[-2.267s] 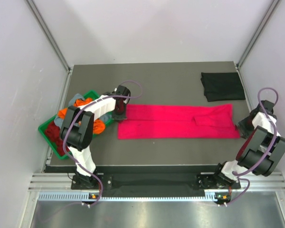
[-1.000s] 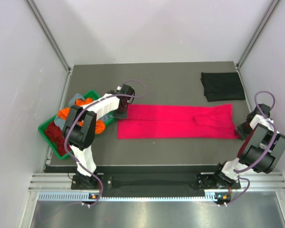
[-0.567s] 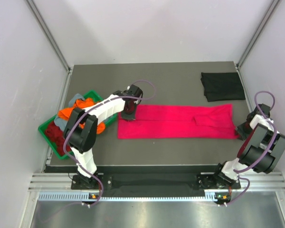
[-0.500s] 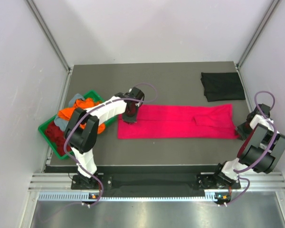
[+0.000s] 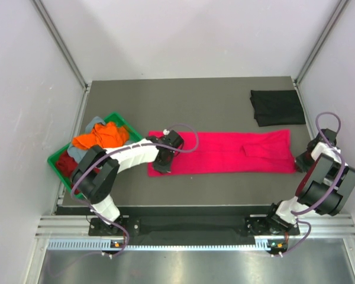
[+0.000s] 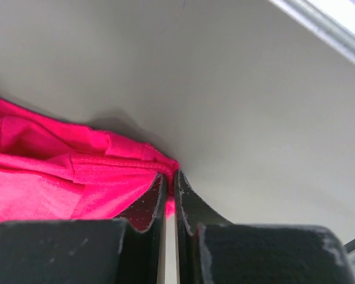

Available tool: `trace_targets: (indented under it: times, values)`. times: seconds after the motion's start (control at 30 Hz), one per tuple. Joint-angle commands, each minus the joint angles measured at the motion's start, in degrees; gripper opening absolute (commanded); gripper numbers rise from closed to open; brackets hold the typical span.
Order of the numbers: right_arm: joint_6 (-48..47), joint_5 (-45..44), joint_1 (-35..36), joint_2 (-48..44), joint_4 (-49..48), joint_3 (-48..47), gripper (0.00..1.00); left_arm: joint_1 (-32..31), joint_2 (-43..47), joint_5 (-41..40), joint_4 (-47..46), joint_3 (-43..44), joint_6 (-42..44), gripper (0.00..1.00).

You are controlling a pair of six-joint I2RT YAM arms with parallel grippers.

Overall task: Fold and stack the t-shirts
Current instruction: Fold the tshirt

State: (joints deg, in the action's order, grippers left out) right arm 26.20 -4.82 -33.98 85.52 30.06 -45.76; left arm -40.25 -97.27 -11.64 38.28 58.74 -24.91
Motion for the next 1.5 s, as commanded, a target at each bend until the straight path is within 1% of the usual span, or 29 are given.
trace_targets:
  times: [0.0,0.03,0.1,0.13,0.23,0.27,0.3,0.33,0.4,0.47,0.53,0.57,0.6,0.63,0.67,0.7,0.77,0.83,0.97,1.07,1.17,1.23,1.47]
  values:
    - [-2.11,-4.84,-0.3,0.44,-0.18,-3.45,0.0,-3.08,2.7,-0.4,3.02,-2.31,-4.8,0.2]
    - [-2.03,-5.37,-0.3,0.62,0.34,-4.16,0.0,-3.52,3.4,-1.27,4.68,-1.88,-5.5,0.2]
    - [-2.55,-5.64,-0.3,0.62,0.52,-5.65,0.05,-5.35,5.6,-3.91,6.71,-1.09,-6.38,0.2]
    - [-2.73,-5.38,-0.3,0.36,0.35,-5.75,0.09,-6.24,6.82,-4.53,8.28,-0.13,-7.25,0.21]
    - [-3.43,-2.57,-0.21,-0.7,-1.49,-5.31,0.16,-8.61,7.8,-3.14,9.7,2.24,-8.14,0.23]
    - [-3.43,-1.52,0.14,-0.87,-1.5,-5.31,0.23,-8.7,7.98,-1.65,9.71,3.21,-7.71,0.23]
    - [-3.34,-1.42,0.31,-1.05,-1.33,-5.83,0.26,-8.71,7.98,-0.33,9.71,4.27,-7.18,0.24]
    - [-3.26,-1.51,0.4,-1.31,-0.54,-6.18,0.32,-8.62,7.46,-0.92,9.71,6.89,-5.43,0.25]
    - [-3.17,-0.55,0.58,-1.75,0.6,-7.67,0.36,-8.27,6.14,-5.12,11.02,9.97,-3.93,0.26]
    - [-2.99,-0.11,0.67,-2.63,2.45,-8.73,0.42,-7.57,3.16,-7.07,12.25,14.19,-1.03,0.25]
    - [-2.99,-0.02,0.67,-4.55,3.5,-9.61,0.46,-6.78,1.22,-9.8,14.1,16.22,0.64,0.22]
    - [-3.08,0.77,0.67,-5.09,3.86,-9.79,0.5,-6.42,-0.01,-10.5,13.84,15.97,0.91,0.16]
    - [-2.99,1.56,0.67,-5.7,4.04,-10.05,0.51,-5.9,-0.46,-10.77,13.14,15.53,1.0,0.13]
    - [-2.99,2.7,0.67,-6.58,4.21,-10.23,0.52,-4.24,-0.9,-9.73,12.52,14.13,1.09,0.1]
    - [-2.82,4.54,0.67,-7.02,4.04,-10.23,0.55,-3.35,-1.42,-8.5,11.82,13.34,1.0,0.03]
    - [-2.73,6.47,0.75,-7.29,4.12,-10.32,0.57,-2.47,-1.43,-7.18,11.29,12.63,0.91,0.01]
    - [-2.47,9.98,1.19,-8.43,3.42,-9.88,0.59,-0.89,-1.17,-4.46,8.92,10.09,0.65,0.0]
    - [-2.2,11.14,1.28,-9.83,3.07,-9.26,0.6,0.34,-1.08,-3.57,7.6,7.46,-0.57,0.0]
    - [-2.37,13.86,1.81,-12.3,2.46,-8.82,0.62,1.84,-1.86,-4.18,6.54,2.7,-3.48,0.0]
    - [-3.77,15.8,2.25,-13.0,2.46,-8.91,0.63,1.49,-2.39,-4.62,8.03,0.15,-6.29,0.0]
    - [-5.19,18.43,2.77,-12.48,2.28,-9.09,0.64,0.44,-1.08,-4.27,7.77,-2.83,-8.22,0.0]
    - [-4.67,19.49,3.13,-12.57,0.36,-8.21,0.65,0.44,-0.29,-4.01,7.6,-5.55,-9.8,0.0]
    - [-3.09,20.46,5.15,-9.32,-0.71,-9.52,0.65,-0.35,6.56,0.39,7.33,-12.24,-13.5,0.0]
